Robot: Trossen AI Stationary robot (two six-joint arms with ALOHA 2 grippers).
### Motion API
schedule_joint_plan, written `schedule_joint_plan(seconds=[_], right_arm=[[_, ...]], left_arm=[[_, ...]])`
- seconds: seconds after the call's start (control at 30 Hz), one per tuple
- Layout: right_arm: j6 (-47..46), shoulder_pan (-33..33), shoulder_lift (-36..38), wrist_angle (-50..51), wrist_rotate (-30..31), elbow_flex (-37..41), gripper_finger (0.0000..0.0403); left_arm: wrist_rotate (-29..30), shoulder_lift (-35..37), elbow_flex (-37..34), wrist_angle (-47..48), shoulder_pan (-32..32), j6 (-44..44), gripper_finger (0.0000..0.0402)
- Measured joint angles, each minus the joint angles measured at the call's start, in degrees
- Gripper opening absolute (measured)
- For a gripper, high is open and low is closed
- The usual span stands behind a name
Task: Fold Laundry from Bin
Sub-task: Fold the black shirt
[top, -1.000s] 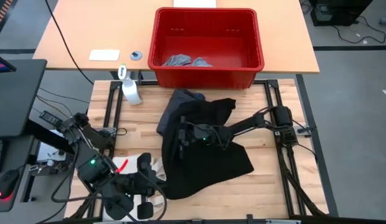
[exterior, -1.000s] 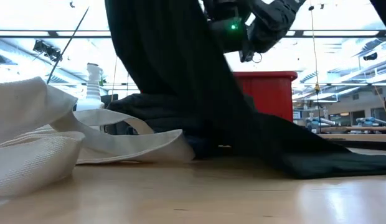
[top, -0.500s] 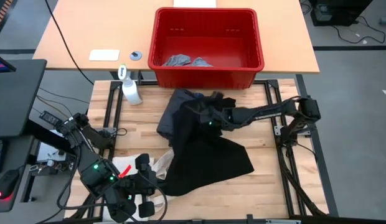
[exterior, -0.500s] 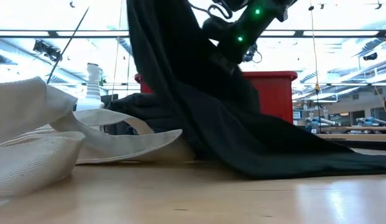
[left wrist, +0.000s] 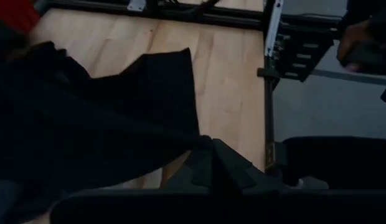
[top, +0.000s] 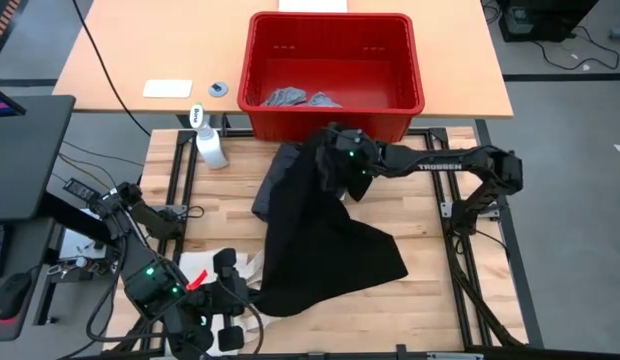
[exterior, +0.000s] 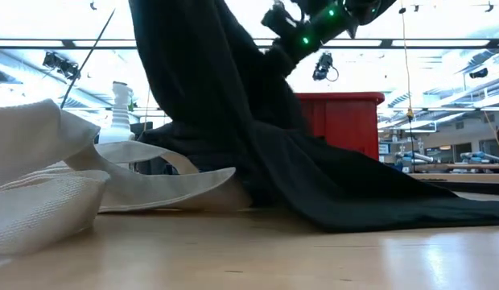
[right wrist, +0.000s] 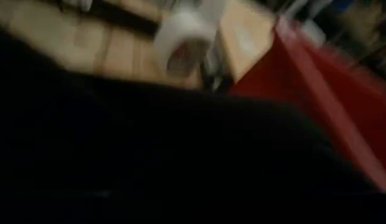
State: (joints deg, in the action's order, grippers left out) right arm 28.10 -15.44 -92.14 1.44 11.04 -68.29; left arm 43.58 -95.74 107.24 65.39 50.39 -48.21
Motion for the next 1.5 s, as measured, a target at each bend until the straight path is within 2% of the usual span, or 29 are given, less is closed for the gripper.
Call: schedule_joint_plan(seconds=[0.03,0.07,0.2,0.3,0.37,0.47,0.53,0.57,0.7,0.73,0.8,0.9,0.97,1.03,1.17,1.27,1.37,1.43,1.5], right_arm=[[-0.9,-0.8,0.1,2.7,0.3,0.0,0.0194],[-1.5,-1.3,0.3,5.5,3.1,0.0,0.0193],[-4.2,-2.4,2.4,14.4,21.3,0.1,0.0188],[-3.9,-3.7,4.6,17.3,30.2,0.1,0.0185],[-2.0,-5.3,6.3,18.8,30.2,0.1,0.0185],[6.2,-7.6,8.8,21.2,20.8,0.0,0.0185],[11.1,-8.6,9.4,18.5,20.2,0.1,0.0183],[13.0,-9.0,9.7,15.8,22.5,0.1,0.0181],[21.7,-10.0,10.5,-1.9,39.0,0.0,0.0169],[23.9,-10.2,10.5,-6.1,40.3,0.0,0.0165],[25.2,-10.5,10.5,-11.0,38.8,0.0,0.016],[25.1,-10.3,10.9,-6.7,36.9,0.0,0.0156],[23.8,-9.7,10.9,0.3,36.5,0.0,0.0156],[23.2,-10.2,10.7,5.0,39.6,0.1,0.0156],[19.4,-12.9,11.4,9.2,49.8,0.0,0.0155],[18.6,-14.4,12.6,18.4,51.8,0.0,0.0154],[14.2,-17.2,13.5,22.4,53.7,0.0,0.0154],[9.2,-18.6,15.1,25.5,53.3,0.0,0.0154],[2.9,-18.6,16.9,30.2,47.2,0.0,0.0154]], left_arm=[[0.8,0.0,0.0,0.0,-0.1,0.0,0.0004],[1.6,0.0,0.0,0.1,-0.3,0.0,0.0004],[3.1,0.0,0.0,0.3,-1.7,0.0,0.0004],[1.6,0.0,0.0,-0.2,-3.2,1.2,0.0004],[0.1,0.0,0.0,-0.4,-3.5,2.5,0.0004],[-0.9,0.0,0.0,-0.5,-3.3,2.9,0.0004],[-1.0,0.0,0.0,-0.5,-2.8,3.2,0.0004],[-1.0,0.0,0.0,-0.5,-2.4,4.2,0.0004],[-0.6,0.0,0.0,-1.3,-1.5,7.5,0.0004],[-0.5,0.0,0.0,-1.4,-1.6,7.7,0.0005],[-0.6,0.0,0.0,-1.3,-1.6,7.8,0.0005],[-1.0,0.0,0.0,-1.3,-1.7,7.8,0.0005],[-1.2,0.0,0.0,-1.3,-1.7,7.5,0.0005],[-1.4,0.0,0.0,-1.3,-1.7,7.2,0.0005],[-1.7,0.0,0.0,-1.4,-1.7,7.1,0.0005],[-2.7,0.0,0.0,-1.4,-1.7,7.1,0.0005],[-5.5,0.0,0.0,-1.4,-1.7,7.1,0.0005],[-5.6,0.0,0.0,-1.4,-1.7,7.1,0.0005],[-5.5,0.0,0.0,-1.4,-1.7,7.1,0.0005]])
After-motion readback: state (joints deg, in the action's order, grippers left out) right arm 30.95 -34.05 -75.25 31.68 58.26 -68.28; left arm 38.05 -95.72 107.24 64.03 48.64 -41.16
